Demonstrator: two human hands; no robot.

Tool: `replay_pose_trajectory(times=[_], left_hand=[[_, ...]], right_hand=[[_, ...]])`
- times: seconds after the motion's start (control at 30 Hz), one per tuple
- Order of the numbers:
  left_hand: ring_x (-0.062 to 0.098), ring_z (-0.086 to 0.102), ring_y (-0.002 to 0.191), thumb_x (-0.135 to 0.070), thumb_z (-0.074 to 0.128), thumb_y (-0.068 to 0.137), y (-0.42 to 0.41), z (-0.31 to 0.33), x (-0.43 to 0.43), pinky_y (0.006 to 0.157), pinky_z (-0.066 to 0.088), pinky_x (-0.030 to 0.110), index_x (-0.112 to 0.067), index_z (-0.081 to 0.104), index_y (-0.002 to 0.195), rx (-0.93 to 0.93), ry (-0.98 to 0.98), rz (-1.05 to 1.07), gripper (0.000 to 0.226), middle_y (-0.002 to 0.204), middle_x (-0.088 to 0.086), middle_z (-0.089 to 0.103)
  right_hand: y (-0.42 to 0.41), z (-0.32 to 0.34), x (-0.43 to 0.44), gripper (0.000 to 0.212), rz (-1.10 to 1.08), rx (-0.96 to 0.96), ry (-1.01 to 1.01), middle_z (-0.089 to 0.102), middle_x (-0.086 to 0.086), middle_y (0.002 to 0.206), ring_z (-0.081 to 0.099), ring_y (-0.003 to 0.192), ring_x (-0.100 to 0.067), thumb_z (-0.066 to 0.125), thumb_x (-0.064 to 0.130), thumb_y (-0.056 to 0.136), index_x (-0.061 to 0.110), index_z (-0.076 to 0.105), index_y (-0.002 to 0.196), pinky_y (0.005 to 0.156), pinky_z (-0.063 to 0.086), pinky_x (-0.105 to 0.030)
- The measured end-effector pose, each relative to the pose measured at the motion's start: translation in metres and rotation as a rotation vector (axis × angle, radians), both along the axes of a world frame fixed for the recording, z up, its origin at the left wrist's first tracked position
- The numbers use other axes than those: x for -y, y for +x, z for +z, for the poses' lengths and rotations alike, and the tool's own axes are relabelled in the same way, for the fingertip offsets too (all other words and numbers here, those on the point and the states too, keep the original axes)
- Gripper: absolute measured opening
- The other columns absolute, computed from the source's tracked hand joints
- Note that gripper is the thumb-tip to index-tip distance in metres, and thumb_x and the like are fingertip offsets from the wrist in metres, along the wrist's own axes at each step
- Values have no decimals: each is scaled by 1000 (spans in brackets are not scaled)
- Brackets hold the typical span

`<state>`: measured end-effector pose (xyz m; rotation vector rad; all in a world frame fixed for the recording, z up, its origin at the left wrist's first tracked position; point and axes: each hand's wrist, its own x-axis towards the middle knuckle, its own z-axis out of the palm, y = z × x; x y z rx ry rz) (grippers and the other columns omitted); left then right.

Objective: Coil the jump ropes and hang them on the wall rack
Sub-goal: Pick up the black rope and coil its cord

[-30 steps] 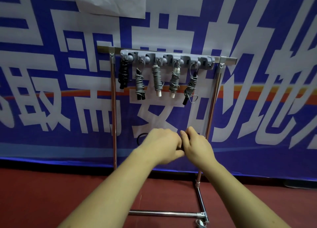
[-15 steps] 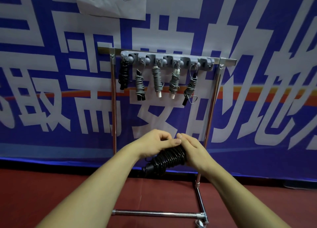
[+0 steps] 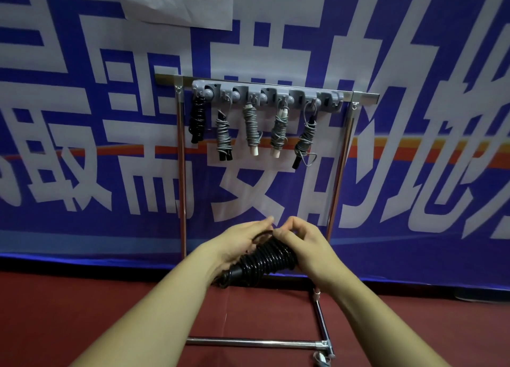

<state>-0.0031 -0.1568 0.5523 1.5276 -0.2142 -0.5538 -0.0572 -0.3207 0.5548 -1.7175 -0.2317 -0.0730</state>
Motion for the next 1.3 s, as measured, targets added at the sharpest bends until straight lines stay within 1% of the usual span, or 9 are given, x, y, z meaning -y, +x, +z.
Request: replay_pose_trajectory(times=[0.13,0.2,0.3,0.4,0.53,0.67,0.93,1.17,1.3], left_hand=[[27,74,83,-70,42,95,11,-7,-20,73,61,36,-1,64,127,-333,-28,40,78,98,14,75],[30,72,83,-76,33,94,12,-8,-26,65,60,34,2,66,123,-369,43,-46,89,94,14,72],[25,67,62,-67,40,97,8,2,-19,45,49,24,-2,67,106,-359,164,-24,71,81,12,70],[18,58,48,-58,59,93,9,11,-9,38,43,22,-9,64,102,-295,266,88,50,72,8,64],[19,58,47,-43,76,86,6,11,3,38,47,22,-8,68,94,-213,127,250,36,66,9,65],[22,62,48,-41,78,82,1,-1,4,41,45,24,-3,71,86,-47,112,429,39,60,9,69],[18,66,57,-37,72,90,-9,-16,-5,55,55,30,-13,76,78,403,41,486,28,64,4,69],[29,66,96,-32,61,88,10,13,-40,84,53,42,6,65,119,4,226,-312,50,105,19,68],[35,70,104,-49,63,85,9,22,-40,87,54,39,-5,65,121,-243,252,-638,56,114,22,71]], right_hand=[[2,-2,7,20,-199,147,-175,62,3,66,58,59,-11,67,29,94,15,57,84,54,49,-33],[2,-4,9,21,-286,181,-238,61,4,63,55,56,-7,67,30,94,17,56,83,53,48,-32],[3,-6,7,21,-367,218,-261,61,3,62,54,53,-4,66,31,94,18,54,83,52,48,-31],[4,-7,2,21,-389,245,-275,61,4,58,53,49,-5,65,30,95,18,52,84,47,43,-23],[10,-5,-1,22,-441,220,-257,61,5,62,54,53,-5,63,32,96,18,51,84,48,44,-23],[13,0,-5,27,-418,113,-379,67,1,76,64,65,-14,58,43,97,18,51,89,52,50,-29],[14,15,-3,26,-221,65,-504,62,0,77,52,63,-14,41,43,102,23,53,89,56,43,-31],[-6,-1,-3,26,-151,176,-531,44,-3,61,36,55,-14,39,34,103,20,42,81,53,32,-40],[-15,2,-11,25,-105,257,-484,48,-13,68,40,63,-30,39,31,106,18,44,85,58,35,-48]])
